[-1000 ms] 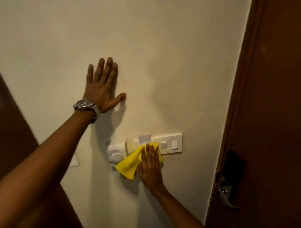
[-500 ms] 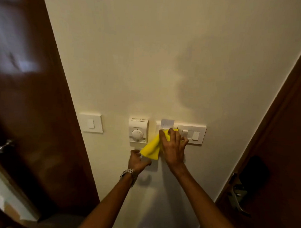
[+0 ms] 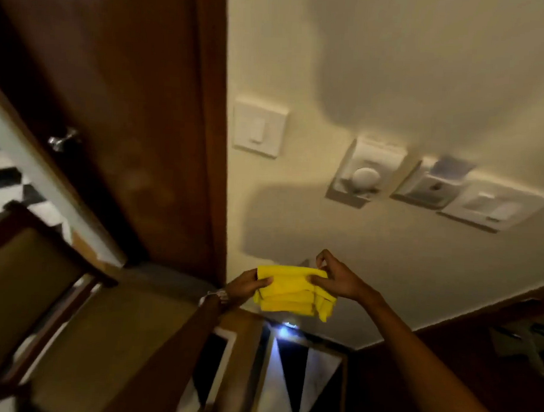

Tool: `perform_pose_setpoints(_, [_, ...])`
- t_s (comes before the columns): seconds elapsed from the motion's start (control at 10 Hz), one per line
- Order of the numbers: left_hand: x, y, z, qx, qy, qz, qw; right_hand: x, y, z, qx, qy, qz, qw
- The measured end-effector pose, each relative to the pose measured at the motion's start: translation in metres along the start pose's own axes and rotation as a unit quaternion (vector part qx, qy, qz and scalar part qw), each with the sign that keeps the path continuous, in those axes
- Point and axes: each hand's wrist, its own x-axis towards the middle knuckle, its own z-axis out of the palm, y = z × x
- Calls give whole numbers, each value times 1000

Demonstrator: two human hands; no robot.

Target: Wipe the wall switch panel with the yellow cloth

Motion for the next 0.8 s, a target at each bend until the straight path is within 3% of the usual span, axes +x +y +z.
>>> perform_pose_setpoints(0.1, [-30,-94,-91,-113,103,-97,984,59,-22,114,96,-130,27,986])
perform_pose_setpoints(0.2, [-66,-174,-144,-125,206,-123,963,91,-47,192,130,-198,36,971])
perform_pose_setpoints(0.3, [-105,-273,-202,-132,322,-173,922,136,-74,316,128,-223,0,966])
perform_pose_setpoints(0.4, [-125,-358,-227,-49,338,-227,912,158,-92,430,134,-206,1,969])
perform_pose_setpoints(0.5, [-128,-418,-229,5,361,-283,889,164,-99,507,51,-227,-14,973])
perform_pose_setpoints(0.6, [-128,-449,-229,9,309,-315,897,165,-88,550,-8,-244,-56,968])
perform_pose_setpoints(0.7, [-122,-435,-226,11,288,-382,878,170,-88,538,-40,-246,-69,966])
perform_pose_setpoints(0.8, [-123,-386,-226,51,316,-376,870,170,-105,501,-4,-244,-49,969])
